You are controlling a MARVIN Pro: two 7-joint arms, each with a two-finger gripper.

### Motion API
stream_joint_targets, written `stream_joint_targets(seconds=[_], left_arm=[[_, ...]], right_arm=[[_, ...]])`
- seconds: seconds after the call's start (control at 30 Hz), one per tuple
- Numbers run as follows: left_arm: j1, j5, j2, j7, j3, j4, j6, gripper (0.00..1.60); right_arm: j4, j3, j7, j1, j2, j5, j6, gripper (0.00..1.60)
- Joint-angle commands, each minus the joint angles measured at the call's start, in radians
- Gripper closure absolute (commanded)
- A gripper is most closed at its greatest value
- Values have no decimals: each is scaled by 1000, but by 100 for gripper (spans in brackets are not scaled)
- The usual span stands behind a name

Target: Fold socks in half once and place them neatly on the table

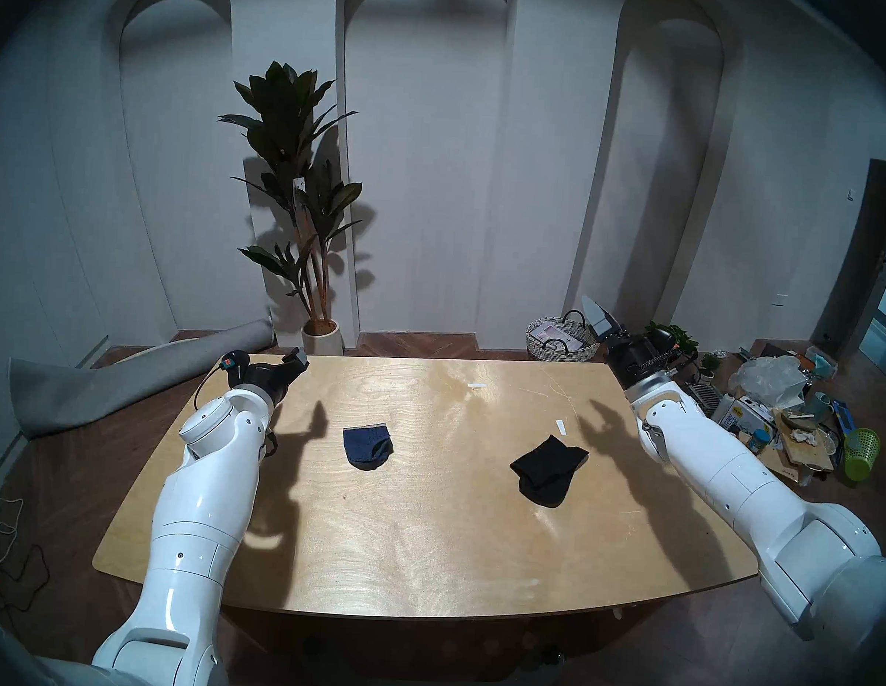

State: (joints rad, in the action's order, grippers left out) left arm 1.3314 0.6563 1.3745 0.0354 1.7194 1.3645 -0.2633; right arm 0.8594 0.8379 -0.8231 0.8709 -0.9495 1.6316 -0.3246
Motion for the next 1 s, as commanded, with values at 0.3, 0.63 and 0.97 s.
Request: stream_joint_targets(seconds=[0.3,0.63,0.97], left_arm=[[-43,-49,-33,-8,-18,-27,39,0],[-42,-122,-76,-12,-55,-55,70,0],[-55,-187,-110,-14,-87,-74,102,0]], right_arm=[[57,-53,154,32,26,-70,-29,0],[69,-82,246,60,43,-97,-37,0],[91,-84,323,63,56,-122,-49,0]])
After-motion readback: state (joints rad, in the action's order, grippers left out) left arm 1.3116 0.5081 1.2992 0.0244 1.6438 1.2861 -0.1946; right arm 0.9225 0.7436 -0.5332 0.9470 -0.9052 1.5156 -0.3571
